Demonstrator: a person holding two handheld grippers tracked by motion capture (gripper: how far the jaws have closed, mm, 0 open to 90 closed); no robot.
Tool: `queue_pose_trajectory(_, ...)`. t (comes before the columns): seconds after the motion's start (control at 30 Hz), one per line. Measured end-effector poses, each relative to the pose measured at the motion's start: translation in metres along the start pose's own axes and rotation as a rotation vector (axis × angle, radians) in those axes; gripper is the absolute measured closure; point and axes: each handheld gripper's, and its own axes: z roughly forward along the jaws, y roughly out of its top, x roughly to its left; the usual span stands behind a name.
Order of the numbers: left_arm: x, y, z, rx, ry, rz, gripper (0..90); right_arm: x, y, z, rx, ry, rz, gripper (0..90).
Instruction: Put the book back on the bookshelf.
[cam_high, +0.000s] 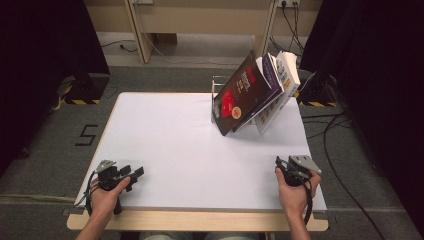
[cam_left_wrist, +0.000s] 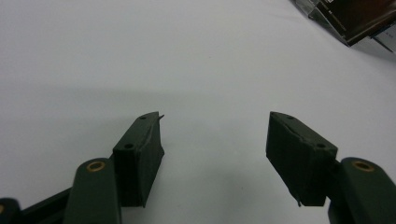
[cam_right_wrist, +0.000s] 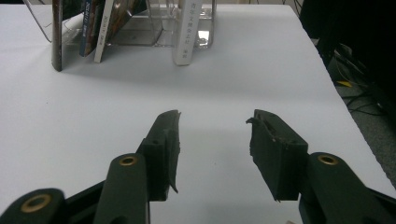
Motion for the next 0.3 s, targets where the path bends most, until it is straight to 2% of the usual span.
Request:
queue_pose_trajectory(0.17,-0.0006,-0.0014,0.0,-0.006,0.004,0.012,34.9,0.0003,-0.0023,0.0005,-0.008,-0.001,-0.002,48.4)
queue_pose_trajectory(0.3,-0.0024,-0.0036,0.0003,-0.009,0.013,0.055,34.2,-0.0005,-0.0027,-0.0006,-0.022,-0.001,-0.009,46.1)
